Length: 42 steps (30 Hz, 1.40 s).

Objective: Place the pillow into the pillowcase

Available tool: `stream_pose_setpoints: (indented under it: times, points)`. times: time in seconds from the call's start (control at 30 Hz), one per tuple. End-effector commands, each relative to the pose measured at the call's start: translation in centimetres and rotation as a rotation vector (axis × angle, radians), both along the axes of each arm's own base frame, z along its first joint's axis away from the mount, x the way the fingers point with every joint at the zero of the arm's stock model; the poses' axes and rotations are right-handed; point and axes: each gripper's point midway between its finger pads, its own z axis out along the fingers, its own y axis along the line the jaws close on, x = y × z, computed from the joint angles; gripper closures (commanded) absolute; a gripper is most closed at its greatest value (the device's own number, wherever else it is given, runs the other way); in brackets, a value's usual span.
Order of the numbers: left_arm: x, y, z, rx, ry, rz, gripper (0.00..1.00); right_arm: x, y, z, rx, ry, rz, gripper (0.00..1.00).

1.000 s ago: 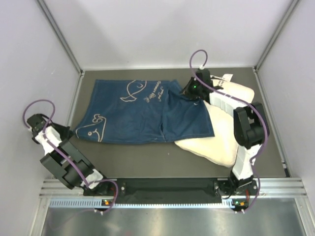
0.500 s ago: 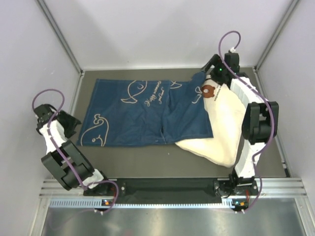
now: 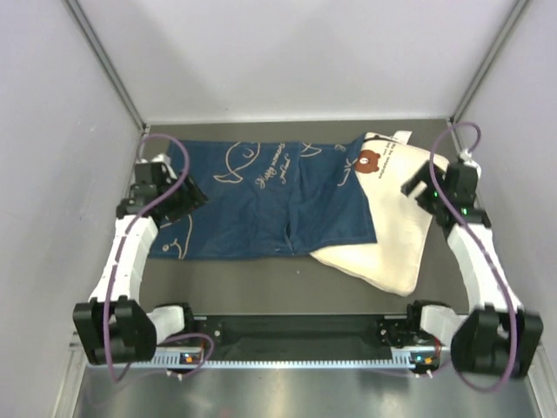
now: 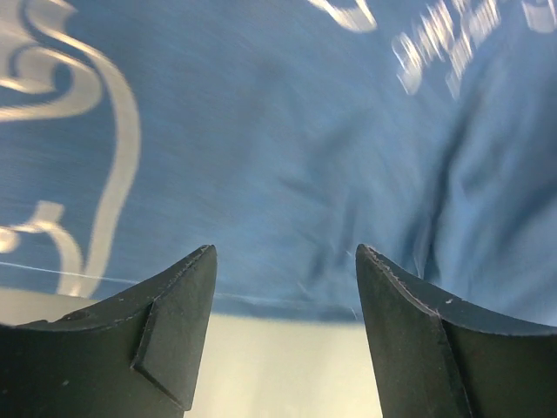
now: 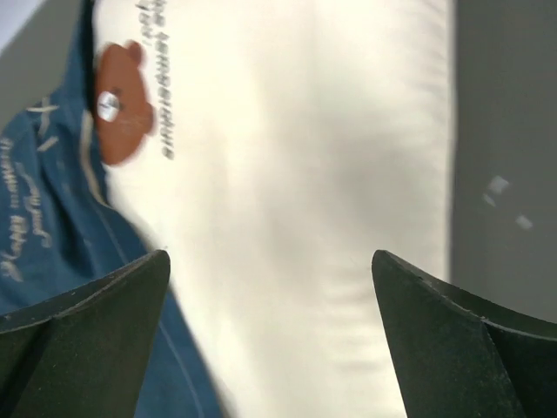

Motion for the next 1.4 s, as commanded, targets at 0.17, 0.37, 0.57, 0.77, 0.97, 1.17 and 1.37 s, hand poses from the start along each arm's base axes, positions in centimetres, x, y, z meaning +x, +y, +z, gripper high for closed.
stream_pose_setpoints:
  times: [0.17,0.37,0.57,0.77,0.97,1.17,1.37]
  points:
    - [-4.0,-11.7,-3.2,-0.111,0.03,-0.276,0.3,-10.2,-1.8,-3.6,-0.078,0.104,-0.136,0.0]
    - [-6.1,-17.3,-5.8,-0.113,0.064,-0.408,0.3,-12.3,-1.5,-7.4,0.015,0.21,-0.233,0.0]
    - [-5.8,-20.3,-7.7,-0.08,0.106,-0.47,0.3,-12.8,1.9,-11.1,0.194,0.298,-0.17,0.04]
    - [-5.3,-22.8,-9.2,-0.05,0.125,-0.51,0.3,-12.4,2.2,-10.6,0.251,0.253,-0.2,1.0]
    - [-5.4,-23.9,-10.5,-0.018,0.15,-0.533,0.3,-12.1,-3.6,-3.2,0.051,0.127,-0.426,1.0]
    - [-5.2,-23.6,-11.0,0.025,0.166,-0.541,0.3,-13.9,-8.6,4.9,-0.037,-0.071,-0.66,1.0]
    - [-5.5,-23.3,-11.4,0.038,0.184,-0.546,0.3,-14.8,-10.6,11.5,-0.067,-0.204,-0.766,1.0]
